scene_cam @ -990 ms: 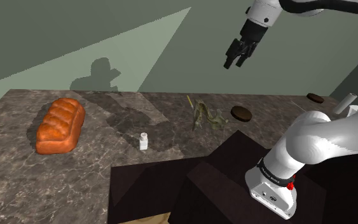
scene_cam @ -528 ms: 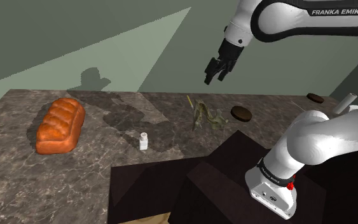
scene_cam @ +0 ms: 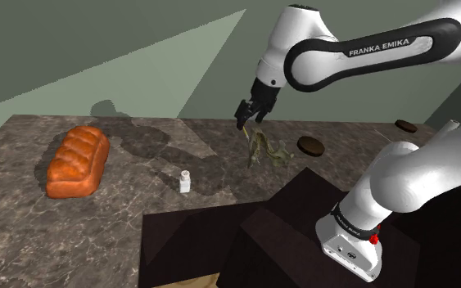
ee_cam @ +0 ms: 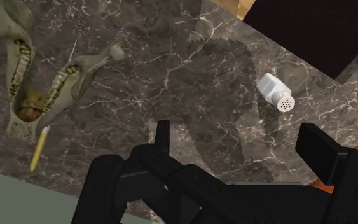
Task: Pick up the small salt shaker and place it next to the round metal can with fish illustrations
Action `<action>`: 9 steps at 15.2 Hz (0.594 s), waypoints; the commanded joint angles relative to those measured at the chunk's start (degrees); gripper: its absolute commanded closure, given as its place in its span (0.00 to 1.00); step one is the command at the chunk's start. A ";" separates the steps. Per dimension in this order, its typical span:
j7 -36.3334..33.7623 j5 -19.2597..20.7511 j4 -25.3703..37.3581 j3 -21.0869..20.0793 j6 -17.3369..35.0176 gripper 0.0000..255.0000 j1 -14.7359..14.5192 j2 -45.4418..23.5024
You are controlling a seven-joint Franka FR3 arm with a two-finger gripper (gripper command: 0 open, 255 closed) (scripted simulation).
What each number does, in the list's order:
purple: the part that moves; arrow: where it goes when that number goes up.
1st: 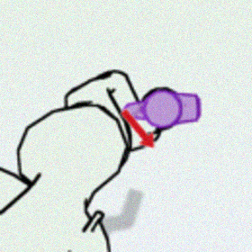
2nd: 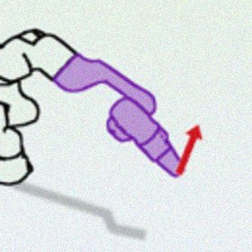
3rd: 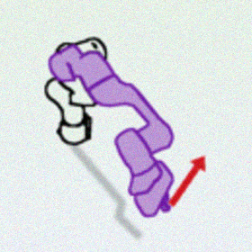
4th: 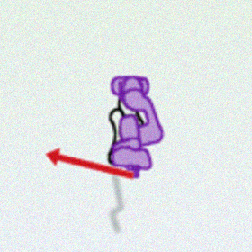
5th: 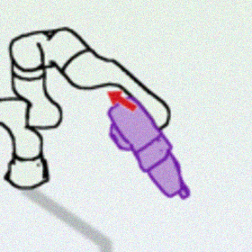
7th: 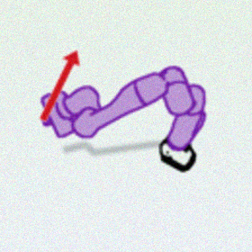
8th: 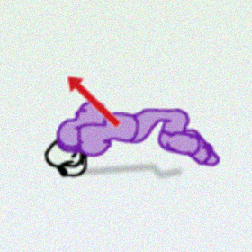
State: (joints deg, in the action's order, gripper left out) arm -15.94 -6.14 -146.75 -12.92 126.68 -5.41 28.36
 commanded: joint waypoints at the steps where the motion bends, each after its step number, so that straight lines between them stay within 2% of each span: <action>1: -1.89 0.32 0.49 -1.87 3.75 0.00 -0.09 -4.11; 5: -6.41 2.43 1.89 -5.58 10.53 0.00 0.14 -12.39; 9: -12.55 7.31 4.59 -8.96 16.41 0.00 0.79 -21.51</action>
State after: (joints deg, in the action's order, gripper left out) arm -26.57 -0.27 -142.77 -20.93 141.45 -4.70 9.23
